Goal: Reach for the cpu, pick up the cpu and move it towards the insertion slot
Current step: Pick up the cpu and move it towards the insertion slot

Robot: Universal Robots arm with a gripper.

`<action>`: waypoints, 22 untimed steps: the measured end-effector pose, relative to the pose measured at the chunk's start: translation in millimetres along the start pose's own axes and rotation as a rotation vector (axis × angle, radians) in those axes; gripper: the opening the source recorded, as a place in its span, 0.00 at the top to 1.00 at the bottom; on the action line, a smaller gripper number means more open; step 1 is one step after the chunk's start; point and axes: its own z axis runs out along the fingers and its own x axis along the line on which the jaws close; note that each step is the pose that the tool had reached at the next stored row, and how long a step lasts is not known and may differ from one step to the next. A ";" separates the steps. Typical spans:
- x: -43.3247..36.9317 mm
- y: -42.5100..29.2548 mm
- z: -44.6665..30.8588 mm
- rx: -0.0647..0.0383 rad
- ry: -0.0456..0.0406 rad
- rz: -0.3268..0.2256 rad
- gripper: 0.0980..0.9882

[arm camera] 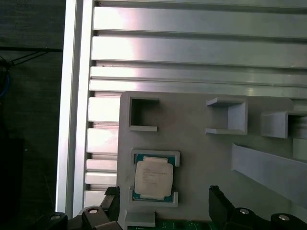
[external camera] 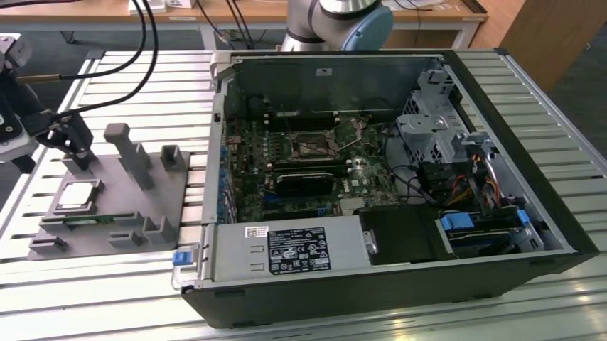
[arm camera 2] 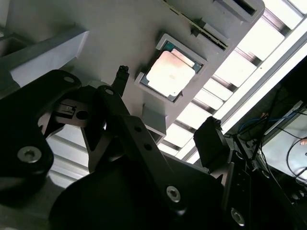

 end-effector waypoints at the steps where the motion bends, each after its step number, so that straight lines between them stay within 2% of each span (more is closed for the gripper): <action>1: 0.0 -0.1 0.5 0.000 0.0000 0.000 0.19; 10: 0.0 -2.0 8.2 0.000 0.0006 0.000 0.19; 22: 0.3 -5.3 29.1 0.001 0.0007 0.000 0.19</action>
